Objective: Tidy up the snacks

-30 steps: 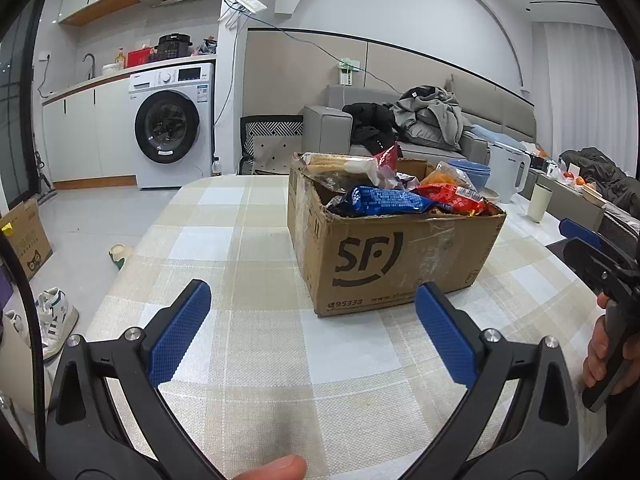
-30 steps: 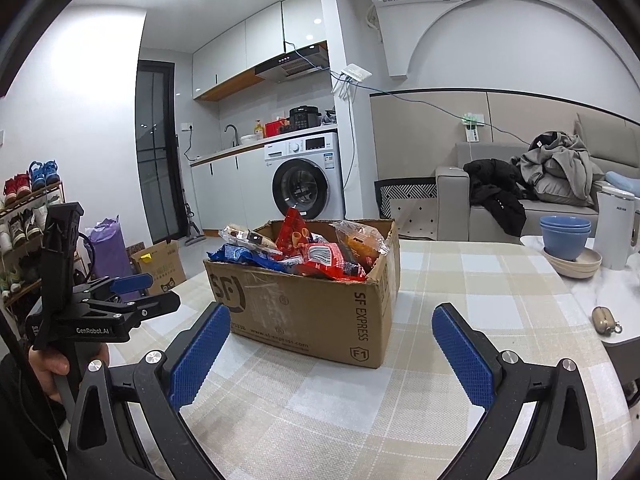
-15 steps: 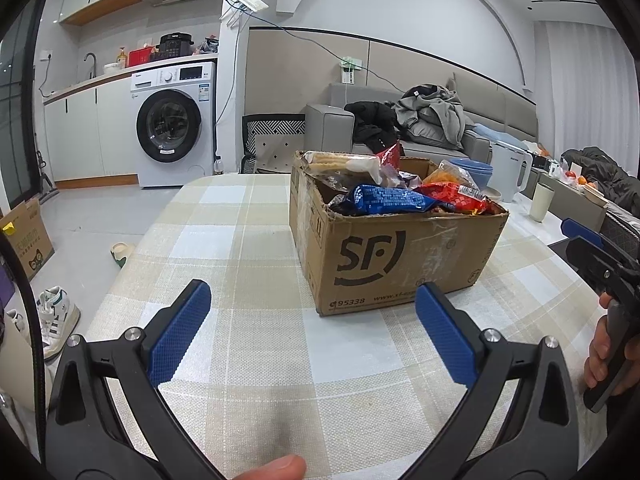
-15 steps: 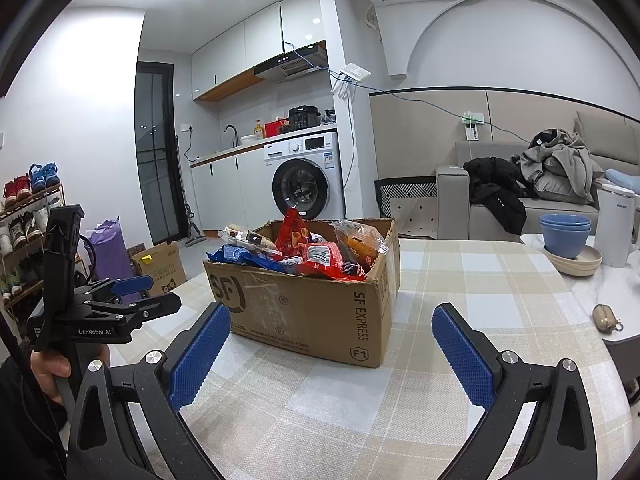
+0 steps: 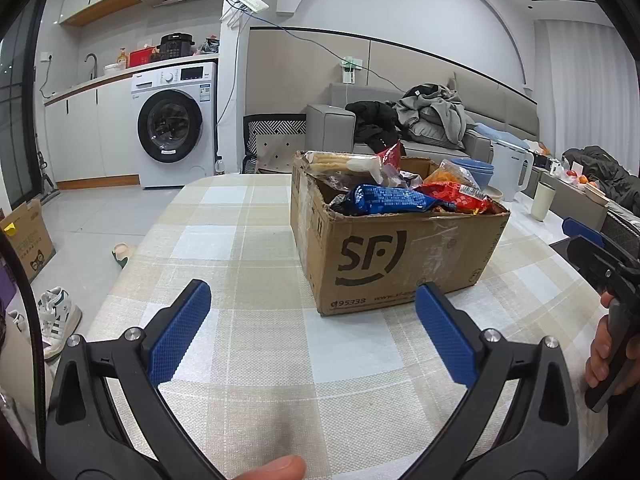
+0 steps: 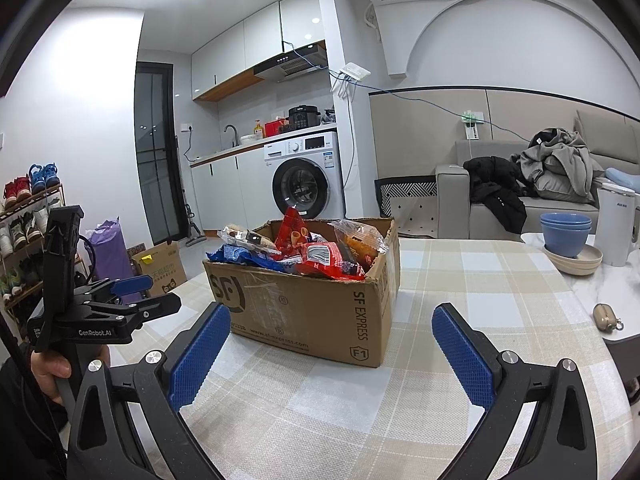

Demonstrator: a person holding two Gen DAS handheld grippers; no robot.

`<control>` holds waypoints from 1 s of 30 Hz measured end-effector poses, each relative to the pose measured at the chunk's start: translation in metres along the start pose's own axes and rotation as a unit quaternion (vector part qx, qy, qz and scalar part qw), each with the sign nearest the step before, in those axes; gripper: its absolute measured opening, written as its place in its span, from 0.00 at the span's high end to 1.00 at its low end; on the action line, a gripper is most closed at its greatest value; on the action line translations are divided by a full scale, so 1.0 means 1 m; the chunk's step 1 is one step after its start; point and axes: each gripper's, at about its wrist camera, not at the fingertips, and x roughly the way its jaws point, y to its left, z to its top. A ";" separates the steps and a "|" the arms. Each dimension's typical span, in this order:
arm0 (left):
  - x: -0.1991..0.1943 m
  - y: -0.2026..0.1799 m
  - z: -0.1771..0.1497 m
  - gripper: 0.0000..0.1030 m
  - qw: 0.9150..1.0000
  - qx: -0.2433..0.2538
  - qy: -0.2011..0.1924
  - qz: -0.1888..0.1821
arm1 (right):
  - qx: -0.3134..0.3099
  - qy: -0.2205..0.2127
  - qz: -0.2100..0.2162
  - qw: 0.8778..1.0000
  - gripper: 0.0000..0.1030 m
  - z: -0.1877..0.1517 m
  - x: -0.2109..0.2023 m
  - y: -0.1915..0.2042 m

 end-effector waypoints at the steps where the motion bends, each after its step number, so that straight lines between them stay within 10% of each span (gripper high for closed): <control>1: -0.001 0.000 0.000 0.01 1.000 0.000 0.000 0.000 | 0.000 0.001 0.000 1.000 0.00 0.000 0.000 0.000; 30: 0.008 0.009 0.004 0.01 1.000 0.023 -0.013 -0.006 | 0.001 0.000 0.000 1.000 0.00 0.001 0.000 0.000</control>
